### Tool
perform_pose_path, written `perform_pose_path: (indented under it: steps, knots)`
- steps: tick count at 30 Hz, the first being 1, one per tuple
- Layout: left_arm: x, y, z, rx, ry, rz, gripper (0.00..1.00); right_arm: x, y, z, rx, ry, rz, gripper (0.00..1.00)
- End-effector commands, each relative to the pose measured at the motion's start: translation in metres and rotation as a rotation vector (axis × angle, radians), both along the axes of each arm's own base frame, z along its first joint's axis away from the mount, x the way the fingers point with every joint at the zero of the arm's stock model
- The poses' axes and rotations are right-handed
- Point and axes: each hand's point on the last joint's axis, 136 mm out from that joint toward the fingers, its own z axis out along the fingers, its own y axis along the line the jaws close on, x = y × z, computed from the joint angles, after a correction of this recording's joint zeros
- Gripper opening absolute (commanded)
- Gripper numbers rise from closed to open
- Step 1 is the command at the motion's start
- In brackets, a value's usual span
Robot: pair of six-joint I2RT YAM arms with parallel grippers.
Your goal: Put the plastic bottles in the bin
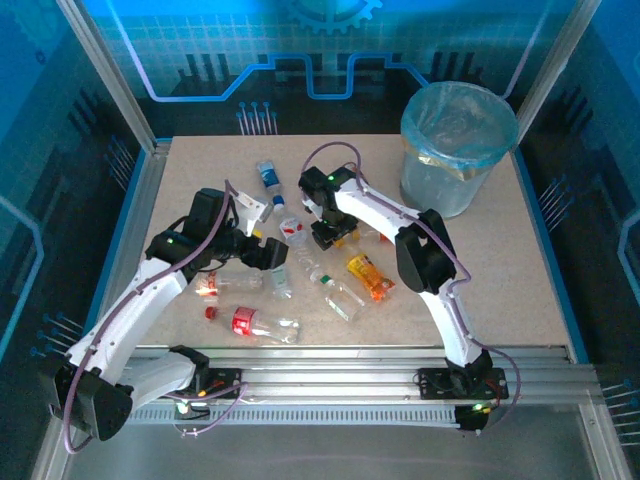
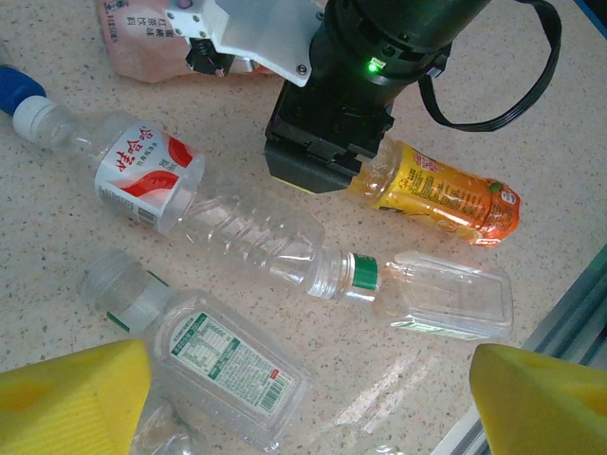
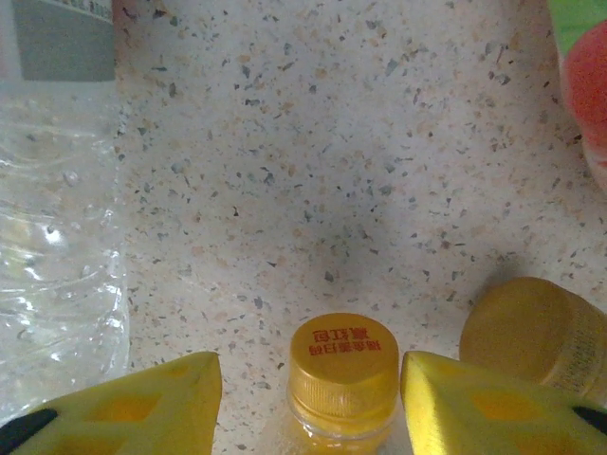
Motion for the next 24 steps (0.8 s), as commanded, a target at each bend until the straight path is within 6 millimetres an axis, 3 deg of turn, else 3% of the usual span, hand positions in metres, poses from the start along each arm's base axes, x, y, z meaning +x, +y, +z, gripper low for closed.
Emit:
perform_pose_path:
  steps: [1,14,24]
  knots:
    - [-0.002,-0.001,-0.003,0.015,-0.010,-0.017,0.88,-0.001,-0.009,-0.012,-0.054,0.040,0.014,0.54]
    - [0.000,0.000,-0.004,0.025,-0.003,-0.013,0.88,-0.001,-0.014,-0.023,-0.073,0.065,0.031,0.50]
    - [0.001,0.000,-0.004,0.028,-0.004,-0.012,0.88,0.002,-0.015,-0.011,-0.067,0.042,0.042,0.36]
